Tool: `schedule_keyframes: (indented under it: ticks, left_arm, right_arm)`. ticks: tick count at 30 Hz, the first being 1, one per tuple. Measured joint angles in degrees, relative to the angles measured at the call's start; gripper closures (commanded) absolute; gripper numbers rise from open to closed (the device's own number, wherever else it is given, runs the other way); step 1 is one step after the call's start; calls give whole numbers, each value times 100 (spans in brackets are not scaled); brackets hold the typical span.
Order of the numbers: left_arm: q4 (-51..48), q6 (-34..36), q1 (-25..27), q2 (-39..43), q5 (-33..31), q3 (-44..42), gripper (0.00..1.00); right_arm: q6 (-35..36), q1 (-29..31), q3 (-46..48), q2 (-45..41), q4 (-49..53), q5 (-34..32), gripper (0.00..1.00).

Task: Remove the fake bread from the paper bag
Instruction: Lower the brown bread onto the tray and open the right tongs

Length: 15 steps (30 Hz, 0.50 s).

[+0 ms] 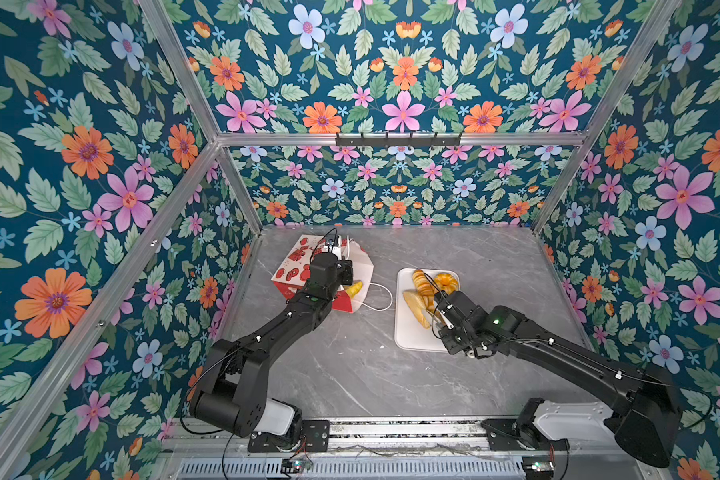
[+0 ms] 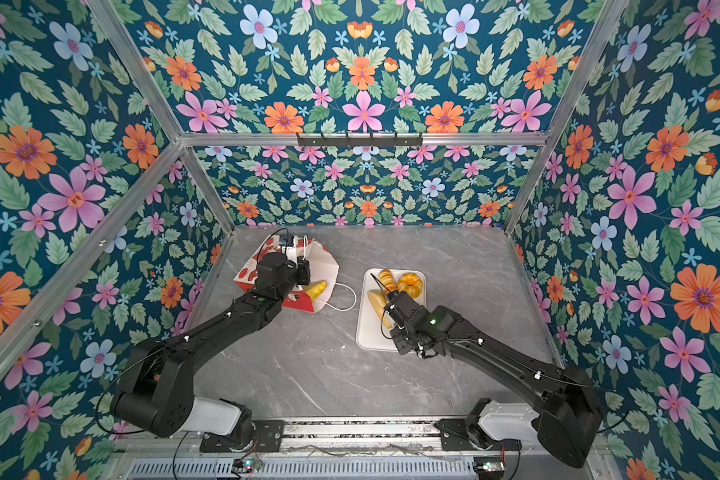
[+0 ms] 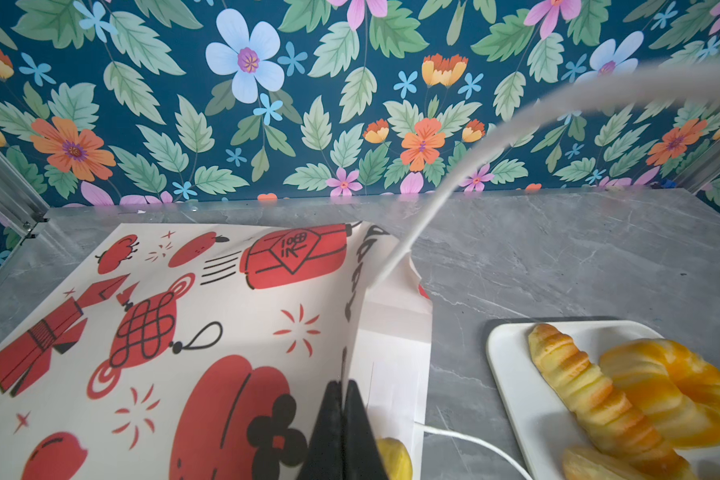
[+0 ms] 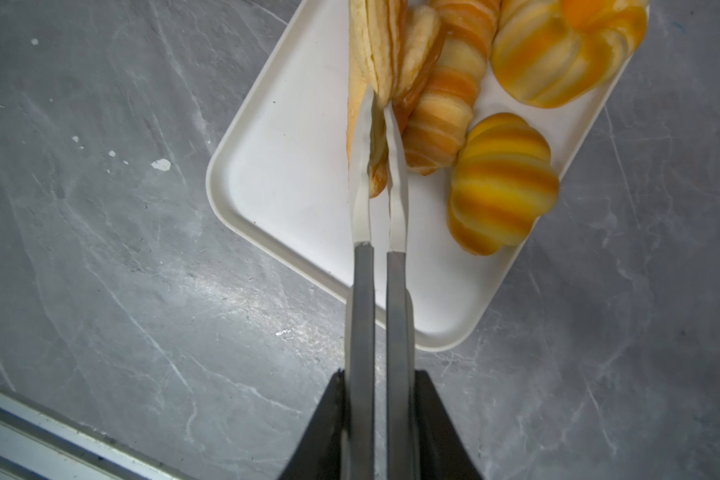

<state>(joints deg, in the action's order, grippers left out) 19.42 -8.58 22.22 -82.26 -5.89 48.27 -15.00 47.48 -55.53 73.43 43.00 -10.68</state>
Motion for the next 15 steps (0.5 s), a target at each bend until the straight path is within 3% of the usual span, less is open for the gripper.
schedule_keyframes:
  ticks: [7, 15]
  left_arm:
    - [160, -42, -79, 42, 63, -103, 100]
    - [286, -90, -149, 46, 149, -225, 100]
  right_arm:
    - [-299, 433, -76, 363, 33, -223, 66]
    - [-455, 459, 20, 144, -125, 210, 58]
